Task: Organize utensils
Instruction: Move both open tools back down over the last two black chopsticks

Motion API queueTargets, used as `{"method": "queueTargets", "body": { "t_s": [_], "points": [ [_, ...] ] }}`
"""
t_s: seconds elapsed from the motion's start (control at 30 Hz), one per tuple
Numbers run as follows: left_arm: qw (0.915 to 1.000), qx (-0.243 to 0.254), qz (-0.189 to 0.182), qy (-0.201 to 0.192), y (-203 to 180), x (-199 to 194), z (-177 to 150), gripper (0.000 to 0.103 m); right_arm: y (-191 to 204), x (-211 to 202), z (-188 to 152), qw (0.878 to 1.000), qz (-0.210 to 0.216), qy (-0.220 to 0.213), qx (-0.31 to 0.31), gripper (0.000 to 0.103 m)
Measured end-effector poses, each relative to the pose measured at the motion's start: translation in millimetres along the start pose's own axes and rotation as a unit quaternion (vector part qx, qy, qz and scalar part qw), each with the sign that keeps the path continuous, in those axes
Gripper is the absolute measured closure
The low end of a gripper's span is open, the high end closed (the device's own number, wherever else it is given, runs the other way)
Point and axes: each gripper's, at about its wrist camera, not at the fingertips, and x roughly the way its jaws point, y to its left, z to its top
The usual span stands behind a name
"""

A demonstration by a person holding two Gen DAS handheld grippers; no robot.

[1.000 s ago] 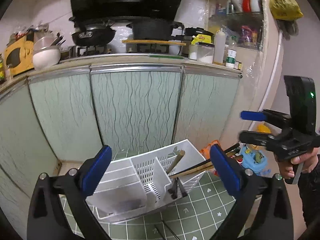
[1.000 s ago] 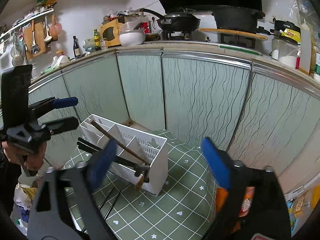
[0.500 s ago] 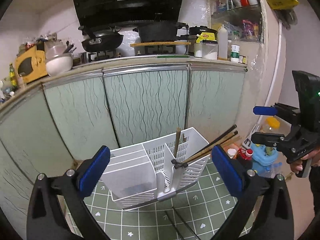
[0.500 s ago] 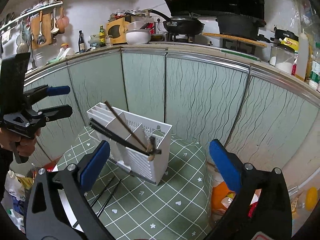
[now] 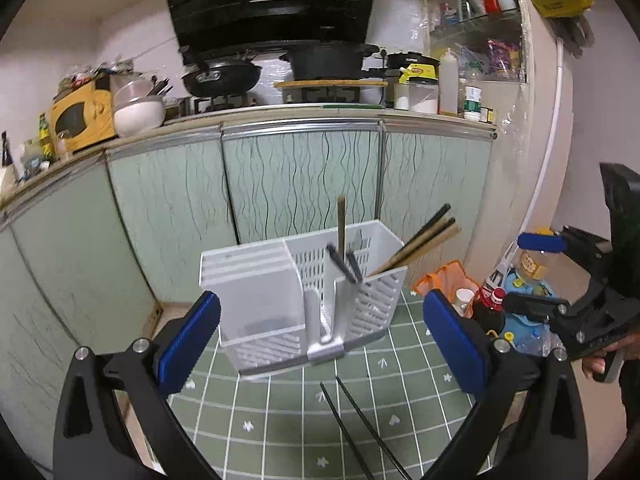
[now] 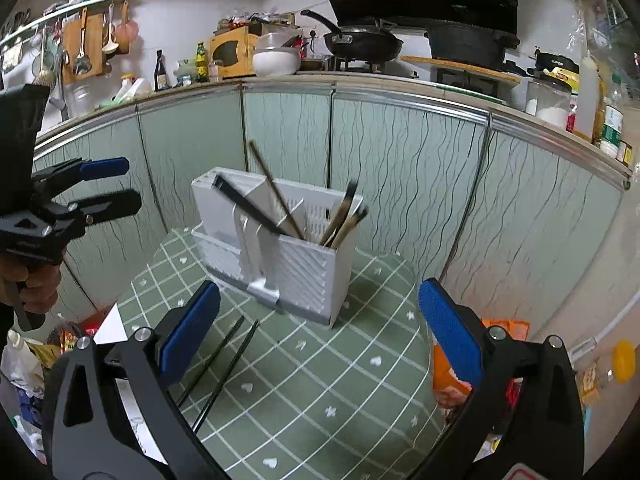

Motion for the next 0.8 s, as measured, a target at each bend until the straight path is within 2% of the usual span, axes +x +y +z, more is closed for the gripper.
{"method": "queueTargets", "body": {
  "t_s": [0.33,0.8],
  "points": [
    [0.9981,-0.048,0.035,0.017,10,-18,-62,0.004,36,-4,-51,1.0,-0.021,0.015,-0.01,0.008],
    [0.9937,-0.068,0.075,0.047,12,-26,-144,0.004,65,4,-113,0.998,-0.048,0.031,0.017,0.008]
  ]
}}
